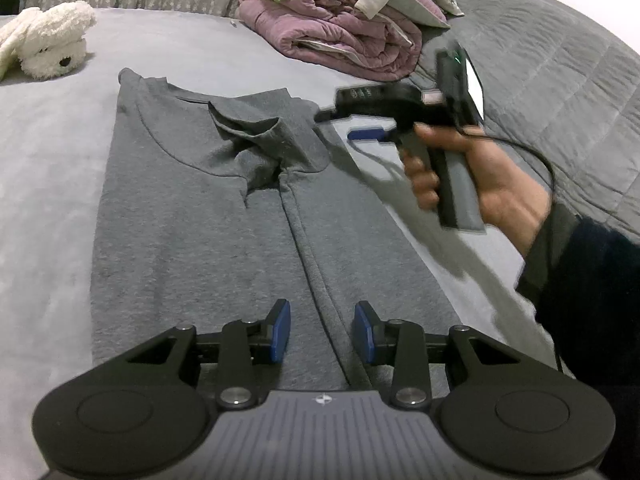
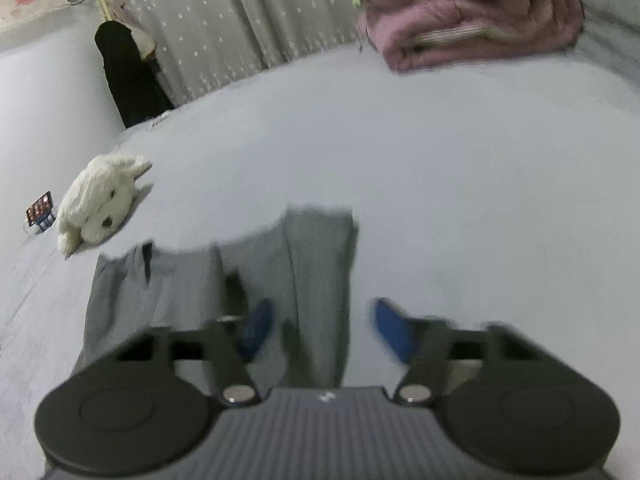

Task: Fold clothes

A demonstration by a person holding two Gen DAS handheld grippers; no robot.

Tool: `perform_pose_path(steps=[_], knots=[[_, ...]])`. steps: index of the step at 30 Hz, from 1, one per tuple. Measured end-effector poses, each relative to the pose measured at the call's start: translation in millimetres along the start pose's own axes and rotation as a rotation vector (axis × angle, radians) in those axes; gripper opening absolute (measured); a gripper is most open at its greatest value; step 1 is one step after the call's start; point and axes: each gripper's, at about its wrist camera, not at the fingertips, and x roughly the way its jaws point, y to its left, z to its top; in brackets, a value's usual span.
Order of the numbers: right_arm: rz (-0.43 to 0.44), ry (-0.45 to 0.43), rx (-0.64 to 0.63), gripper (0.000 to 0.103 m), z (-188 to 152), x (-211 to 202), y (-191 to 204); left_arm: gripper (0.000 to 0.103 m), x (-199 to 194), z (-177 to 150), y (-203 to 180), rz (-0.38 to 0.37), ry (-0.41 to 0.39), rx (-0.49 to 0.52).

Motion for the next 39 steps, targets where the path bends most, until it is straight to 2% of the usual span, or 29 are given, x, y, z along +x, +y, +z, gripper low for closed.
perform_pose_path(steps=[2,4,5,6,9,17,19,21,24,26,30,32,33,34,35,36,37,39], knots=[[0.009,-0.004,-0.007,0.060,12,12,3,0.034,-1,0,0,-0.002,-0.002,0.004],[-0.009,0.026,-0.008,0.046,18,28,4,0.034,-2,1,0,-0.007,-0.001,0.002],[-0.018,0.040,-0.008,0.021,21,36,4,0.034,-2,1,1,-0.007,-0.001,0.003],[-0.027,0.052,-0.008,0.012,24,43,5,0.034,-2,1,1,-0.007,0.000,0.001],[-0.053,0.025,0.010,0.009,25,44,3,0.034,-2,1,2,-0.006,0.002,-0.003],[-0.071,-0.023,0.110,0.009,16,45,-5,0.034,-6,2,3,-0.005,-0.005,-0.002],[-0.100,-0.016,0.074,0.016,17,43,2,0.034,-9,3,3,-0.005,-0.012,0.000],[-0.153,-0.028,0.017,0.044,19,33,12,0.034,-13,6,3,-0.009,-0.023,-0.005],[-0.191,-0.079,-0.132,0.044,15,6,38,0.034,-22,12,6,-0.015,-0.050,-0.019],[-0.090,-0.062,-0.197,0.044,9,-13,60,0.034,-31,19,11,-0.013,-0.076,-0.037],[0.101,0.014,-0.398,0.043,-10,-43,118,0.034,-50,31,30,0.028,-0.115,-0.096],[0.175,0.087,-0.439,0.042,-20,-45,142,0.034,-58,35,43,0.057,-0.131,-0.136],[0.169,0.128,-0.470,0.038,-27,-42,151,0.034,-61,37,50,0.069,-0.135,-0.156],[0.112,0.165,-0.516,0.035,-34,-34,160,0.034,-64,39,56,0.079,-0.137,-0.175],[0.054,0.199,-0.558,0.011,-42,-26,167,0.034,-66,41,62,0.087,-0.138,-0.194],[0.003,0.212,-0.575,0.007,-46,-21,169,0.034,-68,42,66,0.091,-0.139,-0.213],[-0.012,0.208,-0.569,0.007,-48,-20,170,0.034,-69,43,69,0.094,-0.138,-0.229],[0.027,0.138,-0.501,0.006,-43,-34,170,0.034,-70,45,73,0.091,-0.136,-0.251]])
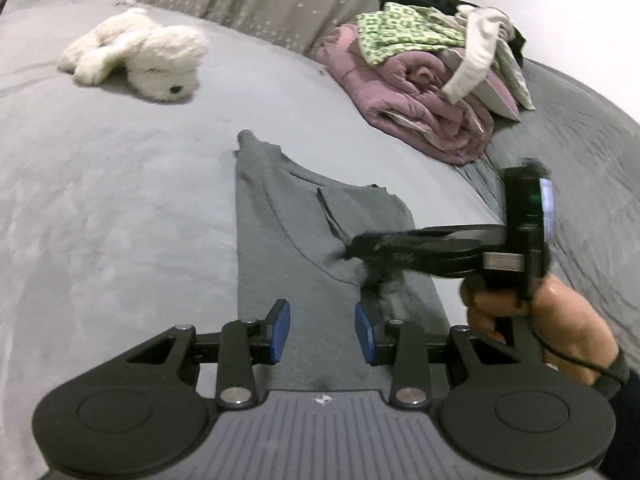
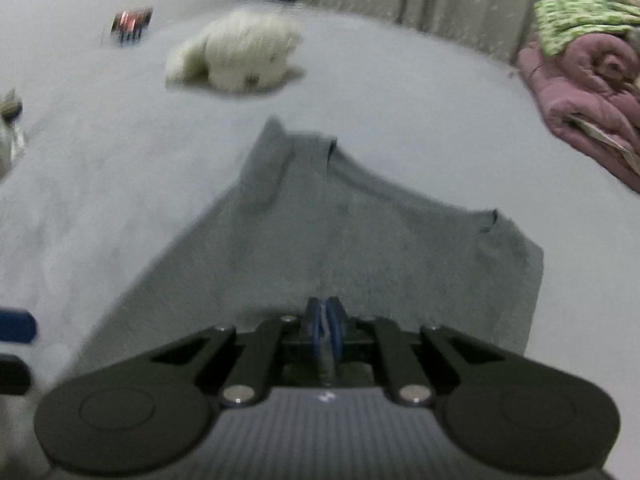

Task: Fold clothes

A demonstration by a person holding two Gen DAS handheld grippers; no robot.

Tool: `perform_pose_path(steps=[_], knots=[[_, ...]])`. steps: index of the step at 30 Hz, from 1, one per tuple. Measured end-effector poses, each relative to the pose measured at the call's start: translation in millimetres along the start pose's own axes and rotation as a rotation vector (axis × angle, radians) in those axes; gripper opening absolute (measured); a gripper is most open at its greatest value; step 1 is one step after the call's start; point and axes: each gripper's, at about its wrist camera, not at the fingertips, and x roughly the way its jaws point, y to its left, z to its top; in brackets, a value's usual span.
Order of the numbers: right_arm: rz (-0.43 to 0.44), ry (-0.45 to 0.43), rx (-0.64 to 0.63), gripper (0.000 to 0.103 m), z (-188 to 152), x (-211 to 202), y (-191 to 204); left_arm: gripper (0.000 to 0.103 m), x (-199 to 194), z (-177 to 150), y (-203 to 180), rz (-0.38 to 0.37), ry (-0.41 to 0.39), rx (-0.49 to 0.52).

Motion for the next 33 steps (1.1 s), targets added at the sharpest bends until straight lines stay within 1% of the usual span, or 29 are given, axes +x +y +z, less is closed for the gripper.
perform_pose_path(steps=[2,3,4,7,8,9,10,11,12,14,15,17,18,20,21,23,25,26,28,30,31,33], knots=[[0.026,-0.079,0.066,0.006,2,-14,-2,0.034,-1,2,2,0.001,-0.003,-0.007],[0.055,-0.118,0.109,0.006,2,-19,-4,0.034,-2,2,2,0.004,-0.007,-0.006],[0.075,-0.132,0.138,0.006,-3,-21,-7,0.034,-2,3,3,0.009,-0.011,-0.005],[0.044,-0.037,0.156,0.007,-10,7,-2,0.034,-2,4,4,0.017,-0.011,-0.011],[0.035,-0.009,0.163,0.010,-12,16,0,0.034,-1,4,4,0.020,-0.009,-0.011],[0.033,-0.014,0.177,0.019,-13,16,-1,0.034,-2,4,4,0.026,-0.008,-0.007],[0.031,-0.019,0.191,0.024,-13,16,-1,0.034,-1,4,4,0.033,-0.008,-0.004],[0.032,-0.029,0.206,0.035,-14,16,-2,0.034,-1,5,4,0.037,-0.009,-0.001],[0.054,-0.076,0.235,0.045,-14,5,-4,0.034,-2,6,4,0.037,-0.012,-0.001],[0.085,-0.174,0.286,0.052,-16,-22,-10,0.034,-3,7,5,0.036,-0.016,-0.004],[0.087,-0.187,0.302,0.052,-18,-30,-14,0.034,-3,7,5,0.035,-0.016,-0.004],[0.070,-0.163,0.328,0.051,-24,-33,-21,0.034,-2,7,4,0.037,-0.015,0.000],[0.065,-0.122,0.331,0.050,-30,-29,-23,0.034,-2,7,3,0.040,-0.014,0.003],[0.054,0.002,0.332,0.047,-43,-9,-25,0.034,0,6,2,0.045,-0.013,0.013],[0.052,0.024,0.346,0.047,-51,-4,-26,0.034,0,5,1,0.049,-0.014,0.016],[0.079,-0.037,0.401,0.048,-63,-10,-29,0.034,0,4,0,0.056,-0.016,0.024],[0.129,-0.099,0.476,0.048,-68,-25,-34,0.034,0,4,-1,0.061,-0.018,0.030],[0.161,-0.131,0.494,0.048,-71,-33,-33,0.034,0,4,-1,0.060,-0.018,0.032],[0.212,-0.143,0.492,0.051,-75,-39,-28,0.034,1,3,-2,0.067,-0.017,0.040],[0.204,-0.053,0.453,0.052,-78,-26,-22,0.034,3,2,-3,0.075,-0.014,0.048],[0.176,0.001,0.434,0.052,-80,-18,-19,0.034,3,2,-3,0.076,-0.010,0.048],[0.159,-0.007,0.418,0.052,-77,-22,-16,0.034,4,0,-3,0.077,-0.001,0.050]])
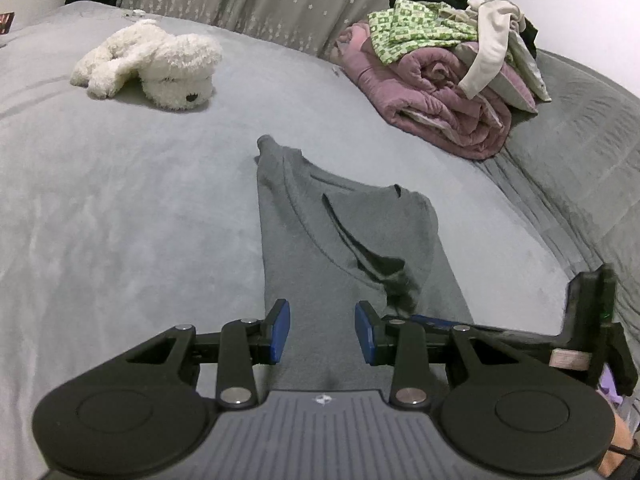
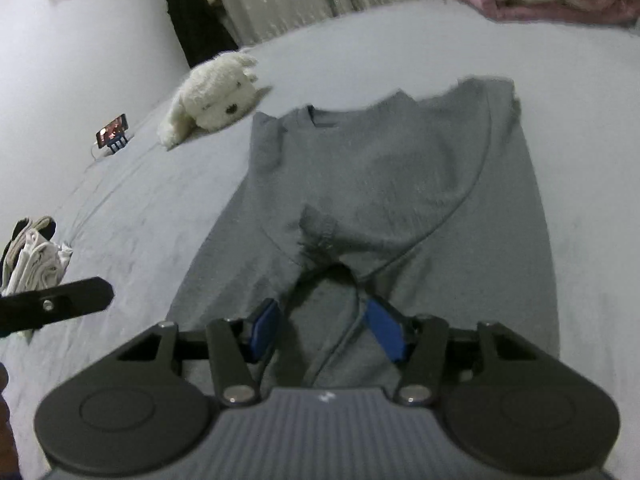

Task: Fold clothes

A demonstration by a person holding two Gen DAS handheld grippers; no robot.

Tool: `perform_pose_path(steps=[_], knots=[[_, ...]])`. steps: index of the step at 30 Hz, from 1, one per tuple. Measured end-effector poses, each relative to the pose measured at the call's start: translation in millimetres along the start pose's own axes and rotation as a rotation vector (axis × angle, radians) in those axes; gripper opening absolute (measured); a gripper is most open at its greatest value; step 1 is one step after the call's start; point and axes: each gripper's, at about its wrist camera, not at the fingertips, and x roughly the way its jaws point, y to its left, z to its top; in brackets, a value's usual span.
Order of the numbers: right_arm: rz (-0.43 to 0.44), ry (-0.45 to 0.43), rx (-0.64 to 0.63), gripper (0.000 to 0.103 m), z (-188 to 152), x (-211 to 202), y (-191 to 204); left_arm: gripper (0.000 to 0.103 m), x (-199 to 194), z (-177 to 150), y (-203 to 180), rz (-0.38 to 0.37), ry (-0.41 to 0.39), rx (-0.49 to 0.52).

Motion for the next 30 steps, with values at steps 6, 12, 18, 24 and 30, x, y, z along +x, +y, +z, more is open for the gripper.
perform_pose_path(steps=[6,12,18,24,30], knots=[[0.016,0.044,0.010,0.055,-26,-41,10,0.034,4,-4,-2,0.006,0.026,0.018],[-0.084,0.050,-0.133,0.054,-94,-87,29,0.034,10,-20,-18,0.013,0.072,0.088],[-0.023,-0.013,-0.174,0.019,-151,-142,55,0.034,11,-46,-52,-0.045,0.123,0.188],[0.021,-0.005,-0.200,0.037,-206,-172,79,0.034,6,-66,-72,-0.109,0.157,0.241],[-0.042,0.002,-0.311,0.035,-239,-178,97,0.034,6,-89,-87,-0.099,0.184,0.330]])
